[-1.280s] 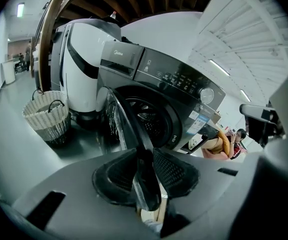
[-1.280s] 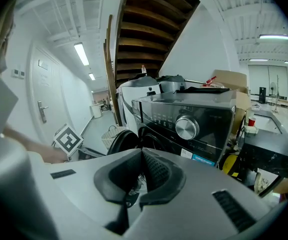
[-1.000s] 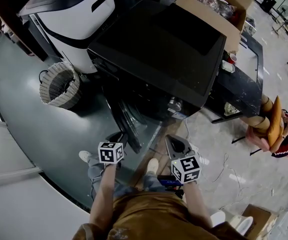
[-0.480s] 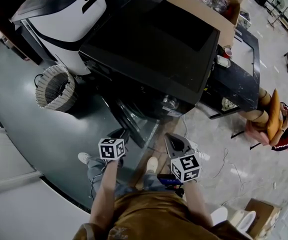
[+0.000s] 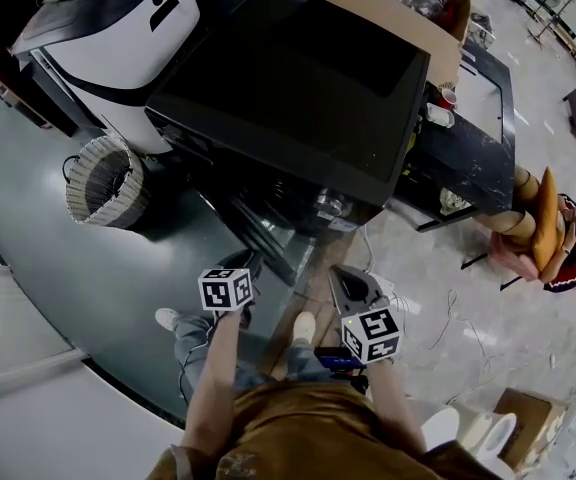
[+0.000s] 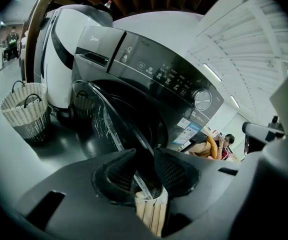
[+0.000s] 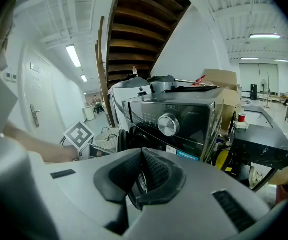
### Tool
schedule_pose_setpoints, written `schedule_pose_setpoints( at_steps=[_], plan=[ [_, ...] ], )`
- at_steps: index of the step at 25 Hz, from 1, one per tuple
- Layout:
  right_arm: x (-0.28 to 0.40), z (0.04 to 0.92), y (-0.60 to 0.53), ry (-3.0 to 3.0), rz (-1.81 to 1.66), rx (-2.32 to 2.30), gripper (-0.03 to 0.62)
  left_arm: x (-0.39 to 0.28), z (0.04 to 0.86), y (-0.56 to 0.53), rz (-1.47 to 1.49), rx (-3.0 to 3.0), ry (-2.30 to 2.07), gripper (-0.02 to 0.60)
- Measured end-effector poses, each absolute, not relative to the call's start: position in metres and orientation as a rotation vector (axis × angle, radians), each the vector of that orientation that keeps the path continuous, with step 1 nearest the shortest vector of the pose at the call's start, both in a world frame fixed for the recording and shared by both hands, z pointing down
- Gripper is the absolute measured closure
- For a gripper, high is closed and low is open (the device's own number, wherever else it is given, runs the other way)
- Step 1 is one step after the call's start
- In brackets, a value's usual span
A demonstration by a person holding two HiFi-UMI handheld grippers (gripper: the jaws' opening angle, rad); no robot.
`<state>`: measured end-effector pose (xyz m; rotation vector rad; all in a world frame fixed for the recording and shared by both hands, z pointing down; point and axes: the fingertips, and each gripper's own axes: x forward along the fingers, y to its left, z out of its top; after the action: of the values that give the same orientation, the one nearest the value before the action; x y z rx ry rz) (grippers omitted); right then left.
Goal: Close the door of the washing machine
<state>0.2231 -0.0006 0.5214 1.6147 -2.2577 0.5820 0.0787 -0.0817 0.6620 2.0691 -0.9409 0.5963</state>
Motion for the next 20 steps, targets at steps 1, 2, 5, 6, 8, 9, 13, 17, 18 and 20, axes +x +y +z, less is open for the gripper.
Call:
schedule_pose_setpoints(
  at_steps=[1,2,5,6,8,9,13,17,18,20],
  plan=[
    [0.225,0.522,0.000,-2.255,0.584,1.620,0.580,0.081,0.662,-0.083,0.599,2.070,-0.938,0.453],
    [0.227,0.522,0.001,-2.252,0.586,1.624,0.580,0.083,0.662,-0.084,0.600,2.071,-0.934,0.451],
    [0.231,0.522,0.002,-2.245,0.586,1.632,0.580,0.090,0.662,-0.087,0.584,2.064,-0.918,0.448],
    [0.231,0.522,0.002,-2.244,0.586,1.634,0.580,0.091,0.662,-0.089,0.574,2.060,-0.915,0.448],
    [0.233,0.523,0.002,-2.242,0.590,1.637,0.580,0.095,0.663,-0.091,0.558,2.051,-0.910,0.448],
    [0.234,0.524,0.002,-2.241,0.593,1.639,0.580,0.097,0.663,-0.093,0.553,2.046,-0.908,0.448],
    [0.238,0.524,0.003,-2.237,0.601,1.655,0.580,0.104,0.662,-0.097,0.548,2.042,-0.896,0.448],
    [0.244,0.527,0.003,-2.227,0.614,1.680,0.580,0.111,0.662,-0.104,0.549,2.044,-0.881,0.446],
    [0.246,0.527,0.004,-2.225,0.617,1.684,0.580,0.113,0.663,-0.105,0.547,2.044,-0.879,0.446],
    [0.249,0.528,0.005,-2.223,0.624,1.695,0.580,0.117,0.663,-0.109,0.540,2.043,-0.876,0.446]
  ],
)
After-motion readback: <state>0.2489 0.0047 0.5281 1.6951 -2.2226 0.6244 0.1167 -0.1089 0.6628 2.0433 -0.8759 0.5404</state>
